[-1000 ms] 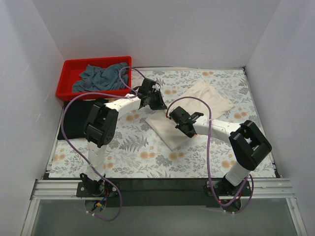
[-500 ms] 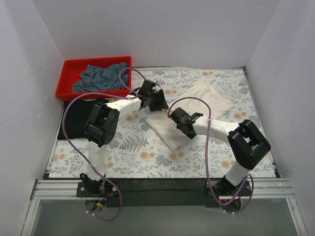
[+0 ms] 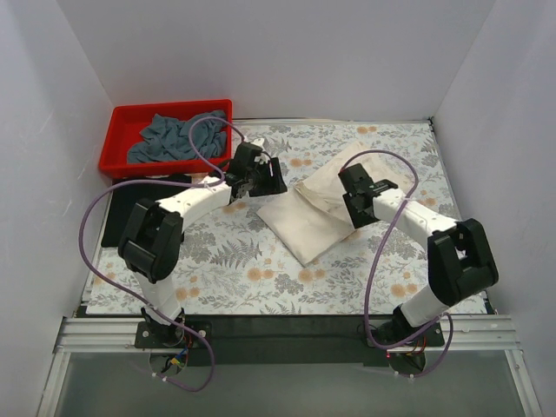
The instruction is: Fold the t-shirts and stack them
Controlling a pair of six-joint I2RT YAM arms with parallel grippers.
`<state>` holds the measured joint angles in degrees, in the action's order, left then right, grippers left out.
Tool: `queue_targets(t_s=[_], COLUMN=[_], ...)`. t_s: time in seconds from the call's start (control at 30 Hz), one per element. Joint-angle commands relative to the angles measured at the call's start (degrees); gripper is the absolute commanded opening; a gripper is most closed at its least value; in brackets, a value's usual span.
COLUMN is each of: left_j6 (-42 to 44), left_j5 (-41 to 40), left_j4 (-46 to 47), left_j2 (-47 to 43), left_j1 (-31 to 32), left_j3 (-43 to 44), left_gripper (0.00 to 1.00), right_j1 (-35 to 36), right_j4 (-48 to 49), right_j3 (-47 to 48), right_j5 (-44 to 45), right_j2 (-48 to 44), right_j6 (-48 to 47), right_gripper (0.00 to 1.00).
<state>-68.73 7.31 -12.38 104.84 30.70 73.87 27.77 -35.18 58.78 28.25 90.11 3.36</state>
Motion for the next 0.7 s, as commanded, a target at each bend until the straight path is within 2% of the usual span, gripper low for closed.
queue_targets(t_s=[0.0, 0.07, 0.1, 0.17, 0.2, 0.3, 0.47, 0.67], left_j6=[4.39, 5.71, 5.89, 6.85, 7.03, 7.38, 7.47, 7.12], left_j5=[-2.48, -0.55, -0.2, 1.12, 1.39, 1.65, 1.74, 1.92], left_j4=[-0.71, -0.8, -0.89, -1.24, -1.33, -1.42, -1.94, -2.56], left_j2=[-2.8, -1.92, -1.48, -0.69, 0.1, 1.68, 3.71, 5.81], left_j1=[-0.11, -0.11, -0.2, -0.11, -0.2, -0.11, -0.11, -0.11], left_j3=[-3.02, -3.38, -3.38, -3.03, -2.76, -2.67, -3.02, -4.52], left_gripper=[0.54, 0.51, 0.49, 0.39, 0.37, 0.3, 0.27, 0.27], right_j1=[-1.75, -1.93, -1.84, -1.84, -1.84, -1.84, -2.45, -10.0], right_j4=[-0.86, 0.98, 3.69, 7.56, 11.32, 17.66, 22.07, 26.64], right_j3=[3.53, 2.83, 2.31, 0.9, -0.24, -1.83, -2.18, -5.95], right_j5=[-10.02, -15.56, -21.68, -28.83, -35.74, -45.61, -49.6, -50.05], right_j2=[-4.67, -7.29, -8.18, -10.29, -10.47, -9.69, -2.5, 2.7], right_j6=[5.43, 5.7, 6.05, 5.96, 6.31, 7.19, 6.66, 6.84], right_gripper=[0.43, 0.42, 0.42, 0.41, 0.41, 0.41, 0.41, 0.4])
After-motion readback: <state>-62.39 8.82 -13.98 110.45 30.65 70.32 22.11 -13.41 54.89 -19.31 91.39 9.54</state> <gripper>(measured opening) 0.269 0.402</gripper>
